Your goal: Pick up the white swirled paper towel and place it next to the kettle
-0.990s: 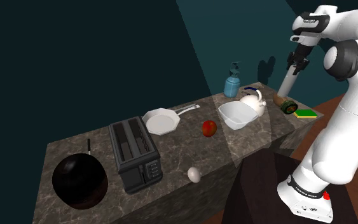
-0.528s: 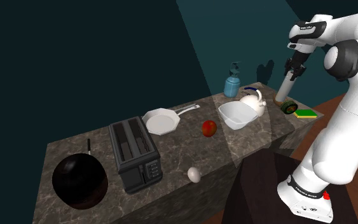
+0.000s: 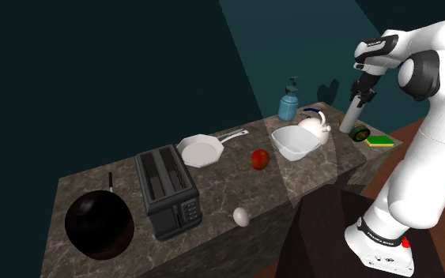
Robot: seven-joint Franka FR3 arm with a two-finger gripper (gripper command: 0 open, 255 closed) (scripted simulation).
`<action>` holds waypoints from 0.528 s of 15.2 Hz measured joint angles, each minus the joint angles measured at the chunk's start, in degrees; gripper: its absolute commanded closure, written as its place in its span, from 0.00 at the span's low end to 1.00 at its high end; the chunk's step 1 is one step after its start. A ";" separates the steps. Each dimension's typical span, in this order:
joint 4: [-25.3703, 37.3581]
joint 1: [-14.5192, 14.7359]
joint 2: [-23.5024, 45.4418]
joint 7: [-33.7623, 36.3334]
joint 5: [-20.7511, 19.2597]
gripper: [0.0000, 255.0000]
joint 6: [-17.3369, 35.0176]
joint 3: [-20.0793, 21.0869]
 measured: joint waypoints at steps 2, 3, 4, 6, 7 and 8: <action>-1.46 -0.13 0.45 -0.43 0.54 1.00 1.60 0.16; -2.07 -0.26 0.74 -0.72 0.91 1.00 2.30 0.27; -2.61 -0.43 1.06 -1.06 1.30 1.00 2.94 0.38; -3.50 -0.93 2.13 -1.86 2.49 1.00 4.19 0.78; -4.01 -1.10 2.38 -2.20 2.81 1.00 4.77 0.88; -4.62 -1.16 2.57 -2.39 3.09 1.00 5.44 0.99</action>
